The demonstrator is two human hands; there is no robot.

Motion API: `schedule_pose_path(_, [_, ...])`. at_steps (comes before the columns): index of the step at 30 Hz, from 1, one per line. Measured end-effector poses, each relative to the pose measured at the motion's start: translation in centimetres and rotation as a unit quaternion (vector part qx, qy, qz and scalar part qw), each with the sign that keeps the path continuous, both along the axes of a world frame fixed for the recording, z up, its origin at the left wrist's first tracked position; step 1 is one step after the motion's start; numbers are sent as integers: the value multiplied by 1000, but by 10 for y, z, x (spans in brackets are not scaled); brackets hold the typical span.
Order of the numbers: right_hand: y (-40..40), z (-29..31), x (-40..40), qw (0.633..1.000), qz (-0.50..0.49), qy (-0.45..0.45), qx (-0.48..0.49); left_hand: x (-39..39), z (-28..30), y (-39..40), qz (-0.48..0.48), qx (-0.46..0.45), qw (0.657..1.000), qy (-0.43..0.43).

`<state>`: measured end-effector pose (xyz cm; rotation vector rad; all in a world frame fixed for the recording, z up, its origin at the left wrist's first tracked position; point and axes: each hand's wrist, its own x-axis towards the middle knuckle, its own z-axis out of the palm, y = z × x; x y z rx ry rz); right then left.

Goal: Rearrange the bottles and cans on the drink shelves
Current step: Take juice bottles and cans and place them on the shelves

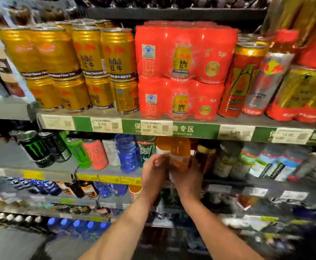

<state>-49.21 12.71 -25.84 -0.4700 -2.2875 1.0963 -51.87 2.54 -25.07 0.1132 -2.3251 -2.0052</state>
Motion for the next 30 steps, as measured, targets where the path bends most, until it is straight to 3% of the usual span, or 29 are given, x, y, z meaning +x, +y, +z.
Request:
schedule_pose_path(3, [-5,2,-5,999,-23,8,-34,-9,-4,-6,-37,-18,999,19])
schedule_pose_path(7, [-14,-13,-16,994,-69,42,68,-19,-14,-6,-63,13,998,22])
schedule_pose_path(12, [-18,-25,-18,997,-65,25,-25,-24,-18,-3,-80,20,996,17])
schedule_pose_path(17, [-9,-30,-12,995,-81,17,-56,-25,-16,2,-82,-38,996,13])
schedule_pose_path(20, [1,-30,-2,998,-37,4,-55,-18,-24,6,-73,-41,996,9])
schedule_pose_path(25, [40,-29,21,993,-74,40,-85,-6,-28,26,-40,-76,995,43])
schedule_pose_path(30, [56,-35,16,990,-40,51,-127,2,-37,51,35,-25,996,77])
